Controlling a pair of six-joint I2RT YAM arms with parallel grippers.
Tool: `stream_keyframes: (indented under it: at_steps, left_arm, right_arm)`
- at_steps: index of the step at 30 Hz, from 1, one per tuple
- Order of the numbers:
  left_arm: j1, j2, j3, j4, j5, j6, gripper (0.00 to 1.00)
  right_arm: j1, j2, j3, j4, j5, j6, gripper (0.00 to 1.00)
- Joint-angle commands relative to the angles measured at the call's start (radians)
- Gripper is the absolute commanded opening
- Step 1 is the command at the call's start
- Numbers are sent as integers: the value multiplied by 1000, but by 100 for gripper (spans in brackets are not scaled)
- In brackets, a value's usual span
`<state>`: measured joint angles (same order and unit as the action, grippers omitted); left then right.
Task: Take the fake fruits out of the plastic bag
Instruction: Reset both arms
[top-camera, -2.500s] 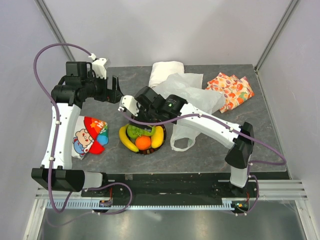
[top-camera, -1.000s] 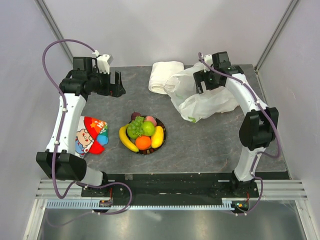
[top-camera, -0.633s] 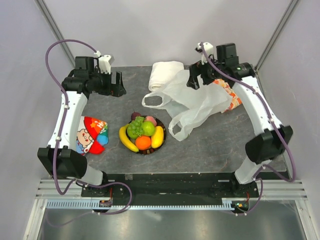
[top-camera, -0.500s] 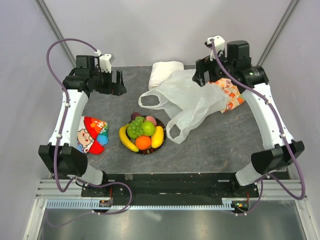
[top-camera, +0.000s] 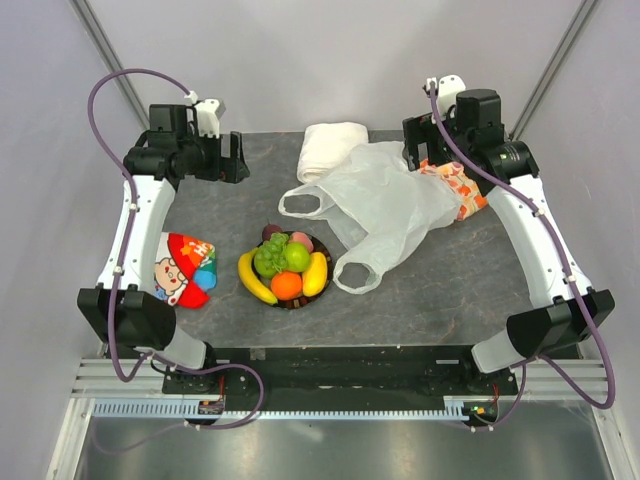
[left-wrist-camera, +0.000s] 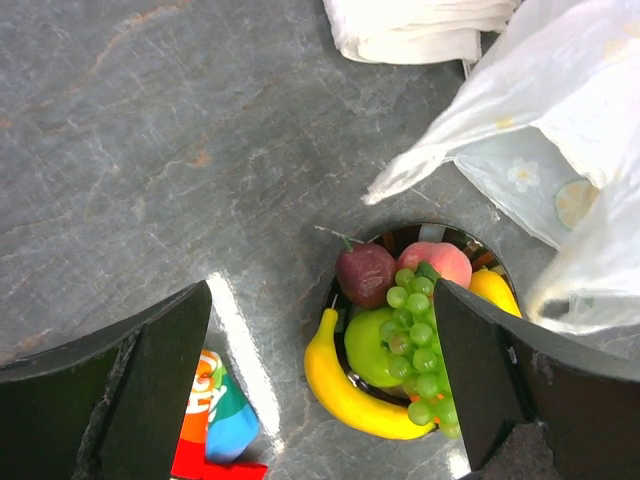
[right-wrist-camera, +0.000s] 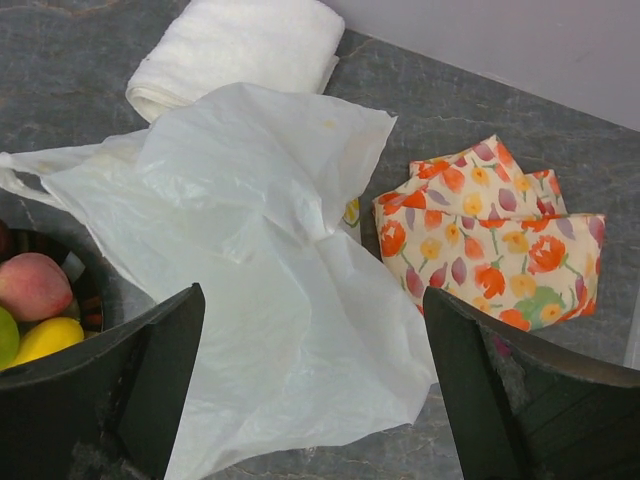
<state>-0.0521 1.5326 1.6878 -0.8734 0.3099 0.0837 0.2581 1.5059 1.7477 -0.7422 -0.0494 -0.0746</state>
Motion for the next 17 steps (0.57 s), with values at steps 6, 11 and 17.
stream_keyframes:
  at_steps: [6, 11, 17]
  left_arm:
    - [1, -111, 13, 183, -61, 61, 99]
    - [1, -132, 0, 192, -51, 36, 99]
    - [1, -144, -10, 194, -49, 13, 99]
  right_arm:
    - [-3, -12, 38, 50, 76, -4, 98]
    - [-2, -7, 42, 52, 74, -2, 98]
    - [-2, 4, 49, 60, 79, 22, 98]
